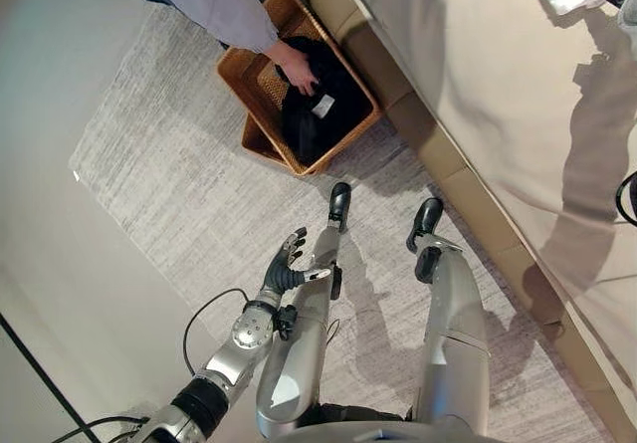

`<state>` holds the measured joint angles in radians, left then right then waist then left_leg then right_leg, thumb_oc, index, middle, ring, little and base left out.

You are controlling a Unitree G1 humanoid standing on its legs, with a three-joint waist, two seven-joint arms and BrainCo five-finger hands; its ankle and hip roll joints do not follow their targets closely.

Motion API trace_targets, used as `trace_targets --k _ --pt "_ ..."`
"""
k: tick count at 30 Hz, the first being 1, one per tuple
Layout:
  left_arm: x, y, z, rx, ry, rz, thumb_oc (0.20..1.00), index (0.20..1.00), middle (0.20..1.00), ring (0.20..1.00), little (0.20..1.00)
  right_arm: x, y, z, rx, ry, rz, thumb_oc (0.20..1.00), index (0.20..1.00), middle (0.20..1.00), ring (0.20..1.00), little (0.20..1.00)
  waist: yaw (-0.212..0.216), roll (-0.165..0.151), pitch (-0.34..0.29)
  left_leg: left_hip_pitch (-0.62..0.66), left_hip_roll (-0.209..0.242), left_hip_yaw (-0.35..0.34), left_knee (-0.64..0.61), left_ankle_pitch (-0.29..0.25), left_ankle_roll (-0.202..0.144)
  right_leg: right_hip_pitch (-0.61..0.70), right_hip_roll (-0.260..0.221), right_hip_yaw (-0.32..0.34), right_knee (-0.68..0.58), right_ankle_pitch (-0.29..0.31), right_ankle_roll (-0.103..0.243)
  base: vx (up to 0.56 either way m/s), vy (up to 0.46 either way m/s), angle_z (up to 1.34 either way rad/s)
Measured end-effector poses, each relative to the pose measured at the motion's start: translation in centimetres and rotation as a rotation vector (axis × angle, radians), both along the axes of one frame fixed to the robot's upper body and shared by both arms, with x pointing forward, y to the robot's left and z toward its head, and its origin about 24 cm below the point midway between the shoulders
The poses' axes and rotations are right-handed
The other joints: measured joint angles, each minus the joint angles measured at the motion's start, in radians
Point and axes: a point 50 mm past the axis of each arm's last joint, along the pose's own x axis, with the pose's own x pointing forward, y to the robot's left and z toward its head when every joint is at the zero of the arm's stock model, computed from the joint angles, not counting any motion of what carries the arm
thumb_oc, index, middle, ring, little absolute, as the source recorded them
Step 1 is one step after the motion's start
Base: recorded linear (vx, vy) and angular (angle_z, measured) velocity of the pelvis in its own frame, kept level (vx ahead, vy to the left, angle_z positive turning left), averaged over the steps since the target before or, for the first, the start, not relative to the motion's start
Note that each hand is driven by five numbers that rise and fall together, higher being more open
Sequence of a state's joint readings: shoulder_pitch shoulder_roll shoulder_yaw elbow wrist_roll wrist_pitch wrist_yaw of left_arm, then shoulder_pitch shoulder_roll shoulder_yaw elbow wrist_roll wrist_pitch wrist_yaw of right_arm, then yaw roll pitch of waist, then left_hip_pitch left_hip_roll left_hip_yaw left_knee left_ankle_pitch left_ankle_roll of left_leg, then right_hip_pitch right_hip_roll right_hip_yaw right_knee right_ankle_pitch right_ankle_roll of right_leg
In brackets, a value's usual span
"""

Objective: Pick up clothes into the bucket

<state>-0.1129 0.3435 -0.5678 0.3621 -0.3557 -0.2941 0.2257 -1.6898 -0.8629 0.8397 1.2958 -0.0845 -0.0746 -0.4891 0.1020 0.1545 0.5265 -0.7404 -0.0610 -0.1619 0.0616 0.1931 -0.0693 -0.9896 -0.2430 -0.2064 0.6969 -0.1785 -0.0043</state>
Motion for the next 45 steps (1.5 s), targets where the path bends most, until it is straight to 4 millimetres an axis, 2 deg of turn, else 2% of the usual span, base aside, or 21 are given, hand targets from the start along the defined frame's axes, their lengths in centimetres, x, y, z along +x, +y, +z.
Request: trace_targets --k 13,14,15,16,20,25,34,40,45 --pt "0.2 -0.3 1.2 -0.049 -0.037 -0.008 1.0 1.0 1.0 1.0 1.0 -0.4 -1.1 0.3 0.072 0.046 0.011 1.0 1.0 1.0 1.0 1.0 0.017 0.0 0.0 -0.084 -0.024 -0.031 0.025 0.006 0.003 -0.056 -0.028 -0.023 0.006 -0.001 -0.002 0.01 -0.003 0.08" --pt "0.2 -0.3 1.3 -0.05 -0.038 -0.009 1.0 1.0 1.0 1.0 1.0 -0.4 -1.1 0.3 0.075 0.048 0.011 0.586 0.586 0.586 0.586 0.586 0.018 0.0 0.0 -0.089 -0.025 -0.032 0.027 0.006 0.003 -0.06 -0.029 -0.023 0.006 -0.001 -0.002 0.0 0.0 0.0" --pt "0.2 -0.3 1.3 -0.051 -0.039 -0.009 1.0 1.0 1.0 1.0 1.0 -0.4 -1.2 0.4 0.078 0.052 0.008 0.316 0.316 0.316 0.316 0.316 0.018 0.0 0.0 -0.101 -0.026 -0.032 0.034 0.006 0.003 -0.067 -0.029 -0.024 0.007 -0.001 -0.002 0.0 0.0 0.0" --pt "0.2 -0.3 1.3 -0.051 -0.039 -0.008 1.0 1.0 1.0 1.0 1.0 -0.4 -1.3 0.4 0.08 0.052 0.007 0.2 0.2 0.2 0.2 0.2 0.018 0.0 0.0 -0.107 -0.026 -0.033 0.039 0.007 0.003 -0.07 -0.029 -0.026 0.008 0.0 -0.002 0.0 0.0 0.0" --pt "0.3 -0.2 1.4 -0.071 -0.033 -0.001 1.0 1.0 1.0 1.0 1.0 -0.8 -1.4 1.1 0.085 0.034 0.007 0.2 0.2 0.2 0.2 0.2 0.016 -0.001 0.0 -0.132 -0.029 -0.036 0.057 0.006 0.003 -0.081 -0.032 -0.034 0.006 0.002 0.0 0.01 0.006 0.03" --pt "0.5 -0.1 2.4 -0.093 -0.071 -0.003 1.0 1.0 1.0 1.0 1.0 -1.4 -2.0 1.4 0.103 0.013 0.007 0.2 0.2 0.2 0.2 0.2 0.015 -0.003 0.0 -0.157 -0.03 -0.06 0.072 0.006 0.003 -0.083 -0.035 -0.058 0.001 0.003 0.001 0.01 0.003 0.07" --pt "1.0 1.4 3.1 -0.059 -0.102 0.029 1.0 1.0 1.0 1.0 1.0 -1.9 -1.3 2.5 0.136 -0.09 0.076 0.2 0.2 0.2 0.2 0.2 -0.003 -0.04 -0.008 -0.19 -0.037 -0.073 0.101 0.006 0.003 -0.087 -0.039 -0.077 -0.007 0.016 0.009 0.0 0.016 0.02" --pt "1.5 2.9 3.4 -0.004 -0.118 0.054 1.0 1.0 1.0 1.0 1.0 -2.3 -0.6 3.4 0.108 -0.159 0.104 0.2 0.2 0.2 0.2 0.2 -0.009 -0.066 -0.006 -0.105 -0.031 -0.07 0.12 0.0 0.002 0.03 -0.023 -0.079 -0.066 0.048 0.02 -0.03 0.053 -0.08" --pt "1.7 4.8 3.3 0.064 -0.113 0.085 1.0 1.0 1.0 1.0 1.0 -2.6 0.6 4.1 0.075 -0.22 0.144 0.2 0.2 0.2 0.2 0.2 -0.022 -0.118 -0.02 -0.016 -0.016 -0.057 0.125 -0.027 0.01 0.152 0.009 -0.07 -0.153 0.071 0.055 -0.03 0.04 -0.16"
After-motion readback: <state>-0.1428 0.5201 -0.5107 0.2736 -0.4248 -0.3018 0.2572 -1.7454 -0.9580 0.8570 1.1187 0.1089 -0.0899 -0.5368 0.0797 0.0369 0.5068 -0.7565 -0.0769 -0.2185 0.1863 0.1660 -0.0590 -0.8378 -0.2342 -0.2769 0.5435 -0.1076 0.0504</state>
